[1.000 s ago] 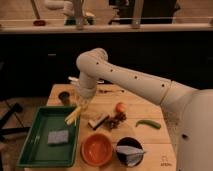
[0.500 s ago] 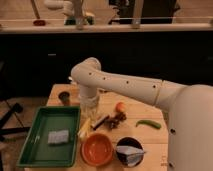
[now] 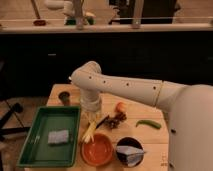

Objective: Place banana in red bowl

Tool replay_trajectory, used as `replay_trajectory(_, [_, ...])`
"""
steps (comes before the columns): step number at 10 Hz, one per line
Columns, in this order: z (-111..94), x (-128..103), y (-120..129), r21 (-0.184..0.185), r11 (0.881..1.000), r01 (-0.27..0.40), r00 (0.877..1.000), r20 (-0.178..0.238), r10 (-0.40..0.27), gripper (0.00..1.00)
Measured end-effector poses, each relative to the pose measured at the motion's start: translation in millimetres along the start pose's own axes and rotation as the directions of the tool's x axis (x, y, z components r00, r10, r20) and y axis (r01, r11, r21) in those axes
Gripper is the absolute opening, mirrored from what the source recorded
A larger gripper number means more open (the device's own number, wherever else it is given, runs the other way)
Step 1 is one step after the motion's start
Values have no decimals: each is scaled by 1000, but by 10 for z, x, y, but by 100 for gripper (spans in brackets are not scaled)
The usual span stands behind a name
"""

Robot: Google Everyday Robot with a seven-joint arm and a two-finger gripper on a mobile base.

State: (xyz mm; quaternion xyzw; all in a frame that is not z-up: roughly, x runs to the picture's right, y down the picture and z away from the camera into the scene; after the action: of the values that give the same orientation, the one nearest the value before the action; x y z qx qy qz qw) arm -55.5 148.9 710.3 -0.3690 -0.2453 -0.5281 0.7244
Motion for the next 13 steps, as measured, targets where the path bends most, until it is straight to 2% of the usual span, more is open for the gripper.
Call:
replay_trajectory(5, [13,-2,18,-1,1000,-1,1000,-2,1,0])
replay_trajectory(7, [112,-128,51,4,1000,11,1000,0,-11,0])
replay_trajectory(13, [229,-447,227,68,998,7,1000,-6,-6,0])
